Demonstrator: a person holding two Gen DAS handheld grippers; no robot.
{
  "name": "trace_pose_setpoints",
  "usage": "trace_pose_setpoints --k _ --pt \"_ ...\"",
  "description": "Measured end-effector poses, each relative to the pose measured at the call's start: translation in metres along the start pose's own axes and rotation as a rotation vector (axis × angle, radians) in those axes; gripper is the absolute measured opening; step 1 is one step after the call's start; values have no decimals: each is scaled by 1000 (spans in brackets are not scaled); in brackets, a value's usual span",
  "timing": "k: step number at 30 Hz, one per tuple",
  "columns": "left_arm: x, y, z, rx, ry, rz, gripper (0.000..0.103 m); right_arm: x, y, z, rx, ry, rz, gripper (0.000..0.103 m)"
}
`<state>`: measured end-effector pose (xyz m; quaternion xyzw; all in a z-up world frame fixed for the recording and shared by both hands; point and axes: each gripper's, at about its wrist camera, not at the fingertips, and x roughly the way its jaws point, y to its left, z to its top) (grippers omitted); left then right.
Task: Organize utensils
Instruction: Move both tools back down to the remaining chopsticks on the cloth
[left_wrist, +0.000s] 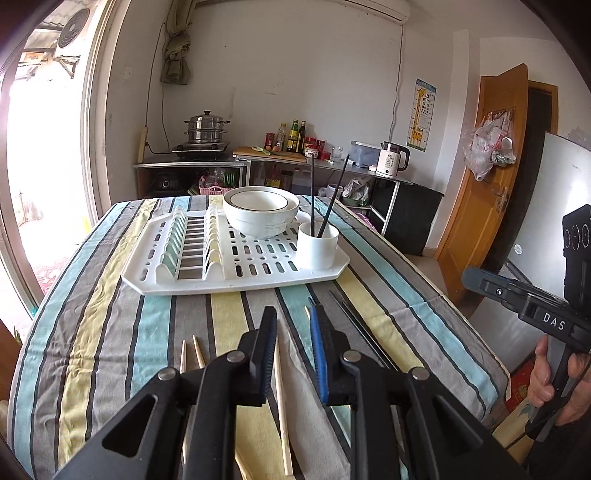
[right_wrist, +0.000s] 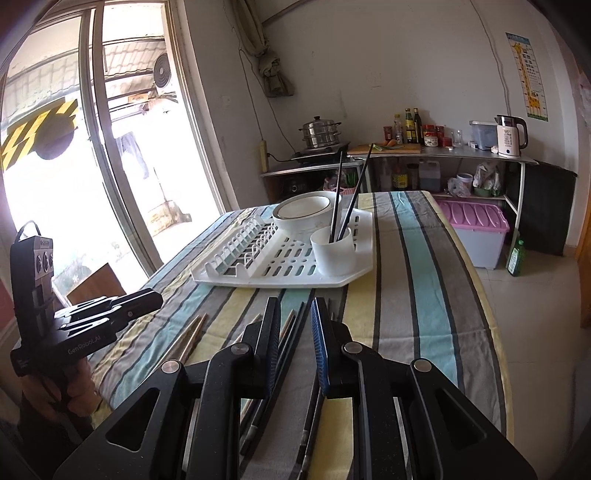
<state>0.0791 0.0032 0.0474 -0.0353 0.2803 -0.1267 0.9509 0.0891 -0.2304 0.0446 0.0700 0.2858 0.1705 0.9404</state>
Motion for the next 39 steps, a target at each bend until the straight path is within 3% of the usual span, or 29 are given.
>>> trace_pose_setpoints --k 15,25,39 --pt "-9 -3 -38 -4 46 -5 20 3 6 -33 -1 62 4 18" --pt "22 -4 -44 8 128 9 20 32 3 -34 2 122 -8 18" --pt "86 2 -40 22 272 55 20 109 -5 -31 -50 278 -38 18"
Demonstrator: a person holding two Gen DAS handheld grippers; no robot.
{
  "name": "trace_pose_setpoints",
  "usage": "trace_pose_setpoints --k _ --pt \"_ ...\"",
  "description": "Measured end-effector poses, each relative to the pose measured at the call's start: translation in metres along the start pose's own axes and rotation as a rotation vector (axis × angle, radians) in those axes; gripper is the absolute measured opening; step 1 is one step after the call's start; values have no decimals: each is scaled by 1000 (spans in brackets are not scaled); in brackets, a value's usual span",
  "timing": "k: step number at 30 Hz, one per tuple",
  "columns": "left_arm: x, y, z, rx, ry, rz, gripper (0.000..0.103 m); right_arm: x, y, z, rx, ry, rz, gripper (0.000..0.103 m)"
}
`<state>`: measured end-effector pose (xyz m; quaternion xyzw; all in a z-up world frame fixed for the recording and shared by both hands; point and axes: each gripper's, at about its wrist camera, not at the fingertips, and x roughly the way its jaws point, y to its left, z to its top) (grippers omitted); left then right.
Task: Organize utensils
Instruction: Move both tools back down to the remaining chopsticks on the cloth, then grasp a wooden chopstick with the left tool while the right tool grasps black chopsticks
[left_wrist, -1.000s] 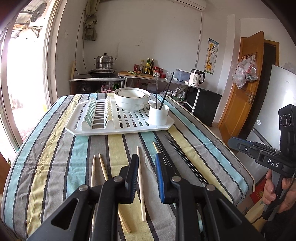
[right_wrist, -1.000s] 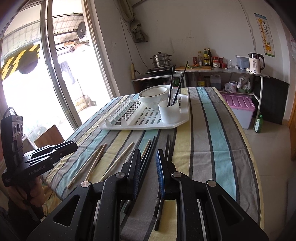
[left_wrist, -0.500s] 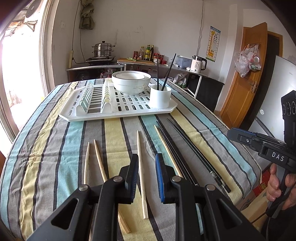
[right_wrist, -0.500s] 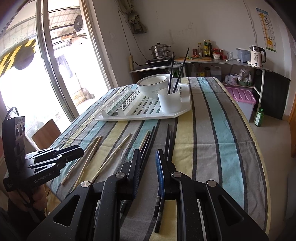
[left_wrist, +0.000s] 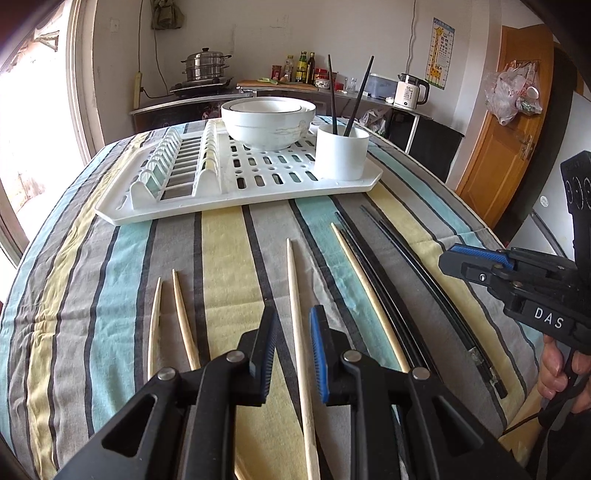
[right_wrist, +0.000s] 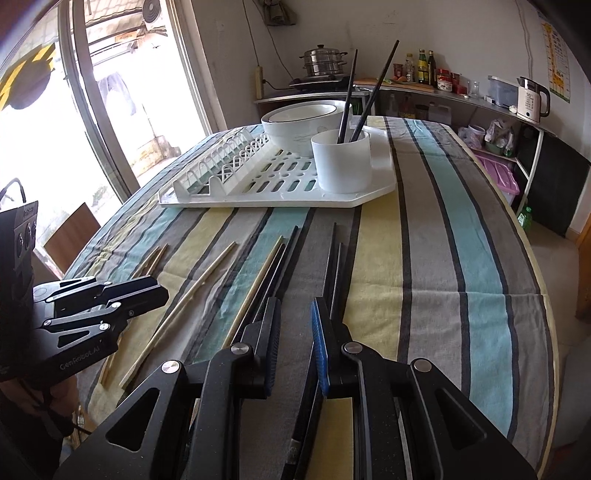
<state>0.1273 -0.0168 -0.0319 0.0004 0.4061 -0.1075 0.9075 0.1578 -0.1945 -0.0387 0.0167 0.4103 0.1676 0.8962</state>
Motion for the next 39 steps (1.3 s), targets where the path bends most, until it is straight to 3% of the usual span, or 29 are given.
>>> trace_pose_setpoints --k 14,39 --pt "35 3 21 -7 88 0 20 46 -7 28 -21 87 -22 18" --pt "55 -3 39 47 145 30 20 71 -4 44 -84 199 -113 14"
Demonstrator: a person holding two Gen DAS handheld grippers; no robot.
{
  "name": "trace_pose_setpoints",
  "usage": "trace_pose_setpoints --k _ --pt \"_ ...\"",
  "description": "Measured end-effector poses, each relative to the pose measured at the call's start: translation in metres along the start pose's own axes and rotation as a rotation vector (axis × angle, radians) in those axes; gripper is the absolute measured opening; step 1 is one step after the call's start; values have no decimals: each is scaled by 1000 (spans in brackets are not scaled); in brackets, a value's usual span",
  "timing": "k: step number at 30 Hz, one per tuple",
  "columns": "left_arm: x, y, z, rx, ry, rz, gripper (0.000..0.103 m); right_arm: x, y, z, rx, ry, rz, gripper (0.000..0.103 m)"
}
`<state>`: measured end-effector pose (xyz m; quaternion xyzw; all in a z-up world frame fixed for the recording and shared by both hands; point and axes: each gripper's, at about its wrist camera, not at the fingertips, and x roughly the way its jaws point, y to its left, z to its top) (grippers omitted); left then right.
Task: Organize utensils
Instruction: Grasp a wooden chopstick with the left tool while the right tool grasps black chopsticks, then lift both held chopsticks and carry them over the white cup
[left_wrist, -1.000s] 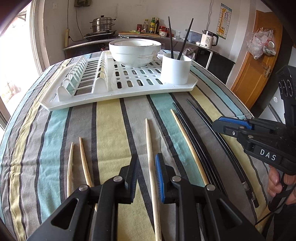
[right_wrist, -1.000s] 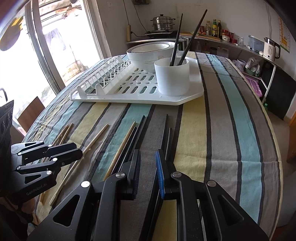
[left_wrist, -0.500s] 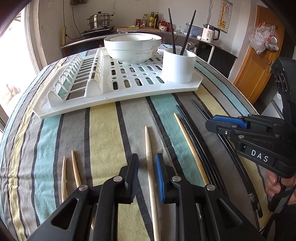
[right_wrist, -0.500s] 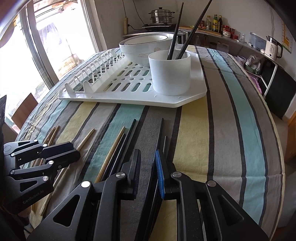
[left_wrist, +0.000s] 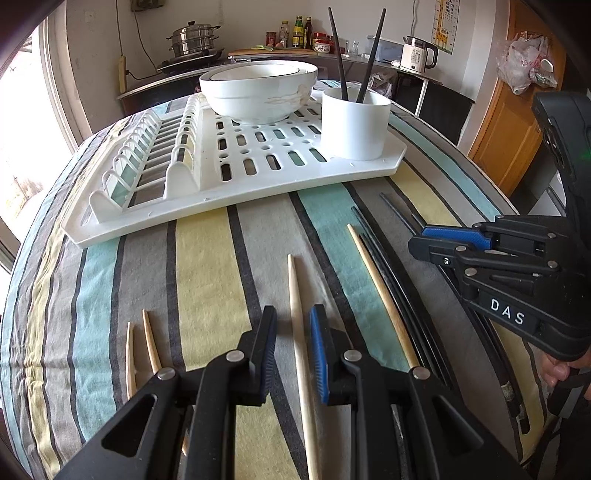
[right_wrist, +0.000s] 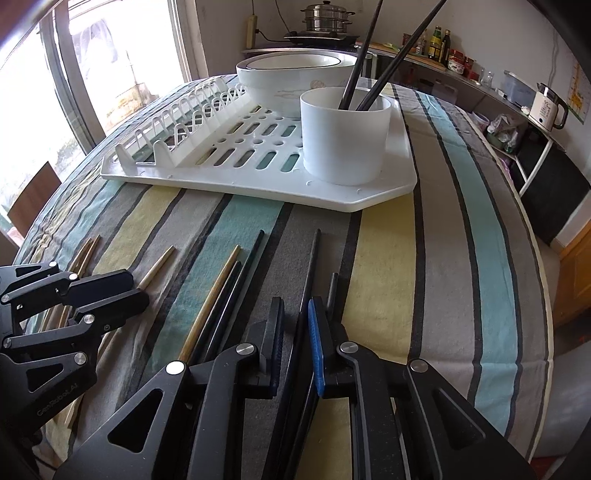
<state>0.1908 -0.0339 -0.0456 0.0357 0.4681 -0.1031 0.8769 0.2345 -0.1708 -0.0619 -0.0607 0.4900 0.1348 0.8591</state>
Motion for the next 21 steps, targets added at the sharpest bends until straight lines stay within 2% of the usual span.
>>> trace_pose_setpoints --k 3,5,10,21 --pt "2 1 2 6 6 -5 20 1 1 1 -9 9 -3 12" --pt "2 -1 3 15 7 -3 18 1 2 2 -9 11 4 8" --pt "6 -1 9 23 20 -16 7 2 -1 4 12 10 23 6" --pt "-2 5 12 -2 12 -66 7 -20 -6 1 41 -60 76 6"
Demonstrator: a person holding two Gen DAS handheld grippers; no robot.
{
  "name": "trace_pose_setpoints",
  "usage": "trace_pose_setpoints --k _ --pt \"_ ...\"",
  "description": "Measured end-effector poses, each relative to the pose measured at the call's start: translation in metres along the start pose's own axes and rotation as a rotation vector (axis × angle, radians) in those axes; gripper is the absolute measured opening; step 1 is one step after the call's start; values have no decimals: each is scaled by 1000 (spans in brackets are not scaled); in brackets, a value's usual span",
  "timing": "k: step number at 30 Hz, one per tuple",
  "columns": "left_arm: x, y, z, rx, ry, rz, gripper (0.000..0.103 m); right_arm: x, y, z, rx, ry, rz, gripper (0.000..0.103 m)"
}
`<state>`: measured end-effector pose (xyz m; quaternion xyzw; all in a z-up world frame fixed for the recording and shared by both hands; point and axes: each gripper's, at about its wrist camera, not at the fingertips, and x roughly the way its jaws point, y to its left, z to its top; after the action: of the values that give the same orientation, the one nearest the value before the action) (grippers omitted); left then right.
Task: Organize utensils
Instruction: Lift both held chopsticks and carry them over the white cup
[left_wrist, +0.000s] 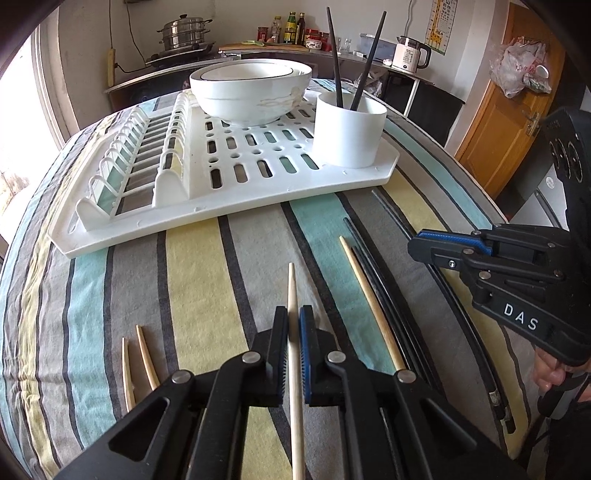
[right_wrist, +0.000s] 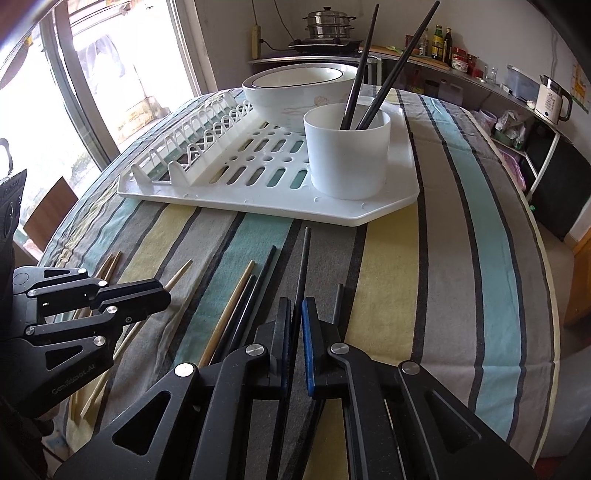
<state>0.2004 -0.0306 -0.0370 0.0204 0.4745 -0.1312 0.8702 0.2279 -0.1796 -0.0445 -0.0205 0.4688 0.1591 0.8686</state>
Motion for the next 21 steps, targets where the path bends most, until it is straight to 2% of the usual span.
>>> trace_pose_setpoints --k 7,21 --pt "-32 1 4 -11 -72 -18 7 -26 -3 3 27 -74 23 6" --pt "-111 -3 11 -8 -256 -42 7 -105 6 5 33 -282 56 5"
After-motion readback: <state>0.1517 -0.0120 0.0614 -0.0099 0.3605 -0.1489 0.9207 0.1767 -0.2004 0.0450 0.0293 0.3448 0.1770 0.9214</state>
